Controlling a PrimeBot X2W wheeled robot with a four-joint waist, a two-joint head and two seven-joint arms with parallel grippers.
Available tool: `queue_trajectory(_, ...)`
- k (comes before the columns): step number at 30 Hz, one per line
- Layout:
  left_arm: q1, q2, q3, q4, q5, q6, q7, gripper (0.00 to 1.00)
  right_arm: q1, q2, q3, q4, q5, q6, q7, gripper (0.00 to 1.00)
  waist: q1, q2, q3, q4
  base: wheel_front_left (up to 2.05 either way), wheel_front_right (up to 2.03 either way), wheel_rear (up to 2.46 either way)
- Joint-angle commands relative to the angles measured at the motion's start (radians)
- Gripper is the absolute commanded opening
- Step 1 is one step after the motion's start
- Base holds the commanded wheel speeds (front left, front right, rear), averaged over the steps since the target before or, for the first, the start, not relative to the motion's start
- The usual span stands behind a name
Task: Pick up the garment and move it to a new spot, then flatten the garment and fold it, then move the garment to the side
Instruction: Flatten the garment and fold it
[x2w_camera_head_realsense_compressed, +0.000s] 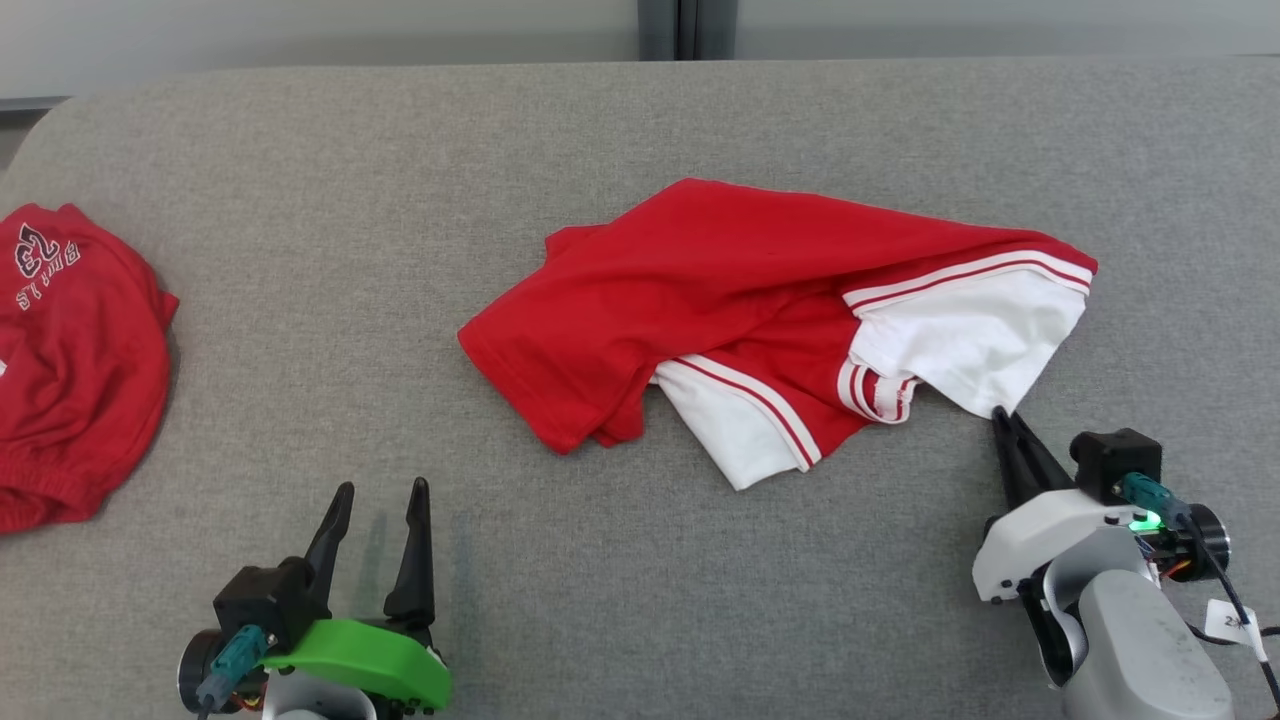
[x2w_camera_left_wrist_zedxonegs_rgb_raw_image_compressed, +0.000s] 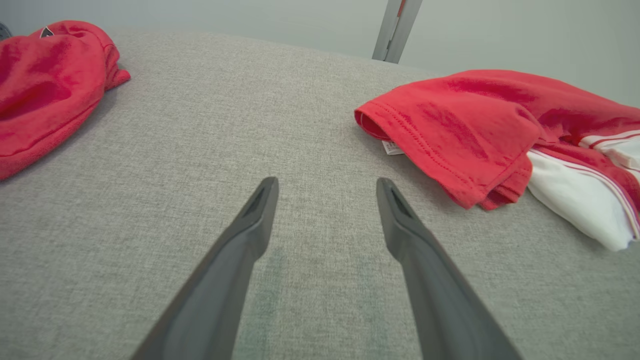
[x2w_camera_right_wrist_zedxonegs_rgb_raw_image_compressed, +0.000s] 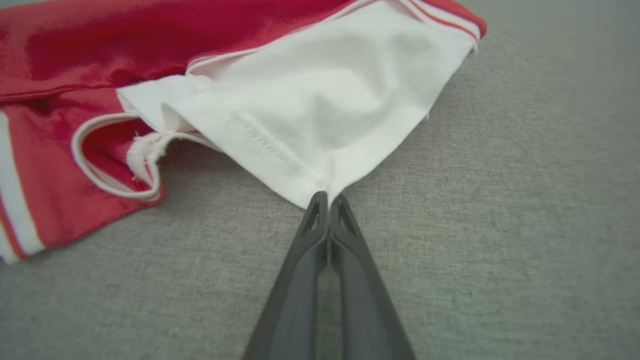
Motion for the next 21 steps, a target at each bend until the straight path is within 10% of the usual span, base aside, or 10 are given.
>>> queue_trajectory(1, 0.016, -0.003, 0.002, -0.002, 0.01, -0.003, -0.001, 1.0, 0.022, -0.005, -0.014, -0.03, 0.015, -0.002, 0.0, 0.0, 0.0, 0.0, -0.024, -0.021, 0.0, 0.0, 0.0)
queue_trajectory(16, 0.069, -0.033, 0.013, 0.007, 0.036, -0.003, 0.0, 1.0, 0.223, -0.005, -0.09, -0.275, 0.05, -0.002, 0.0, 0.0, 0.0, 0.0, -0.105, -0.122, 0.0, 0.0, 0.0)
queue_trajectory(17, 0.067, -0.034, 0.008, 0.007, 0.036, -0.003, 0.0, 1.0, 0.228, -0.006, -0.101, -0.267, 0.027, -0.002, 0.0, 0.33, 0.0, 0.0, -0.104, -0.124, 0.0, 0.0, 0.0)
queue_trajectory(18, 0.065, -0.035, 0.007, 0.007, 0.037, -0.003, 0.0, 1.0, 0.235, -0.005, -0.109, -0.259, 0.008, -0.002, 0.0, 1.0, 0.0, 0.0, -0.104, -0.125, 0.0, 0.0, 0.0)
queue_trajectory(21, 0.054, -0.036, -0.002, 0.006, 0.034, -0.003, 0.0, 1.0, 0.236, -0.004, -0.136, -0.261, -0.028, -0.002, 0.0, 1.0, 0.0, 0.0, -0.096, -0.127, 0.0, 0.0, 0.0)
